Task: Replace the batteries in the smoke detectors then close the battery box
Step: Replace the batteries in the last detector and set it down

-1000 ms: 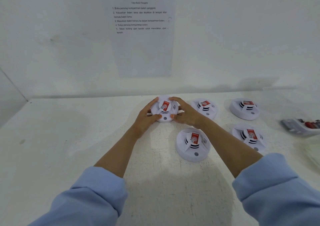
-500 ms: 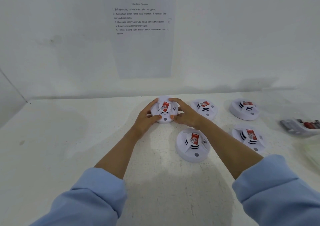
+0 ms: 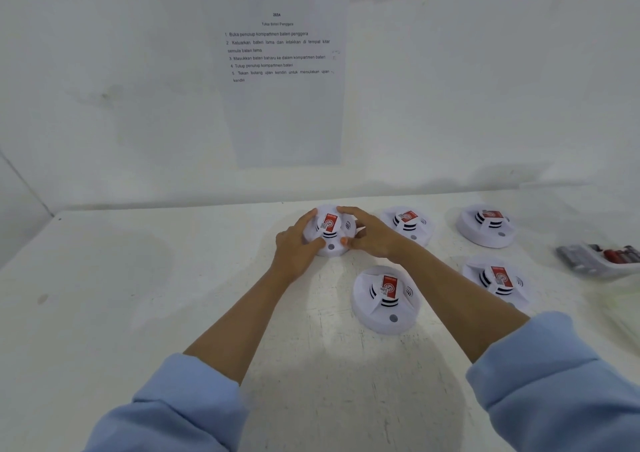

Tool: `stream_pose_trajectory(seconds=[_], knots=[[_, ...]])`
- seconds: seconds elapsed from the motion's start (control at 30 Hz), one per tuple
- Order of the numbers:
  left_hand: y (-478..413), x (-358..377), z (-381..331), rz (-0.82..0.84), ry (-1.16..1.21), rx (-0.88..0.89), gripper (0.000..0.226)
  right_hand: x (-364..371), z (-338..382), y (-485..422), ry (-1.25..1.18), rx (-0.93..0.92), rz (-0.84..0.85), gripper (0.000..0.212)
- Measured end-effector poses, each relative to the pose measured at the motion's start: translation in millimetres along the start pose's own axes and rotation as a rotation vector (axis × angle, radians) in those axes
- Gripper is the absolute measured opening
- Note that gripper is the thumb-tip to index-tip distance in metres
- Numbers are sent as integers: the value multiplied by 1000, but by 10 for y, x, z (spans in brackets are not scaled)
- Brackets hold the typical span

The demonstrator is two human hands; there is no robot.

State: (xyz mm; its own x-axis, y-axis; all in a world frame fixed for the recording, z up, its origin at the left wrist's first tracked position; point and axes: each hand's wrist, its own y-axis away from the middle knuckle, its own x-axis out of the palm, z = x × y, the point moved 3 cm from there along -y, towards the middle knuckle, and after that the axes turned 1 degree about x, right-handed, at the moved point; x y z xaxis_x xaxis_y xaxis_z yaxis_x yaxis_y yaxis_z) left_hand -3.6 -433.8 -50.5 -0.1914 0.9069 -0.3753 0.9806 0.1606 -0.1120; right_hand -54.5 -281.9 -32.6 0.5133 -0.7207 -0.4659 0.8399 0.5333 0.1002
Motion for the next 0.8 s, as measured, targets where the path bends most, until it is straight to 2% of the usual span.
stream_pose_trajectory(seconds=[0.2,0.33,0.47,0.53,0.67,0.8], knots=[[45,19,-97,2,-126,-12,43,62,11,-29,104,54,0,60],[-43,3,-43,19,-288,-48,48,50,45,-29,177,92,-1,53],[-159,-51,-137,-6,-448,50,36,-78,48,-14,315,104,-71,39],[-190,-9,-318,-3,-529,117,29,-184,99,53,391,74,-123,39],[-148,207,-737,17,-656,219,37,-454,98,187,494,28,-166,41],[-86,542,-994,72,-735,240,40,-837,72,451,549,23,-188,39]])
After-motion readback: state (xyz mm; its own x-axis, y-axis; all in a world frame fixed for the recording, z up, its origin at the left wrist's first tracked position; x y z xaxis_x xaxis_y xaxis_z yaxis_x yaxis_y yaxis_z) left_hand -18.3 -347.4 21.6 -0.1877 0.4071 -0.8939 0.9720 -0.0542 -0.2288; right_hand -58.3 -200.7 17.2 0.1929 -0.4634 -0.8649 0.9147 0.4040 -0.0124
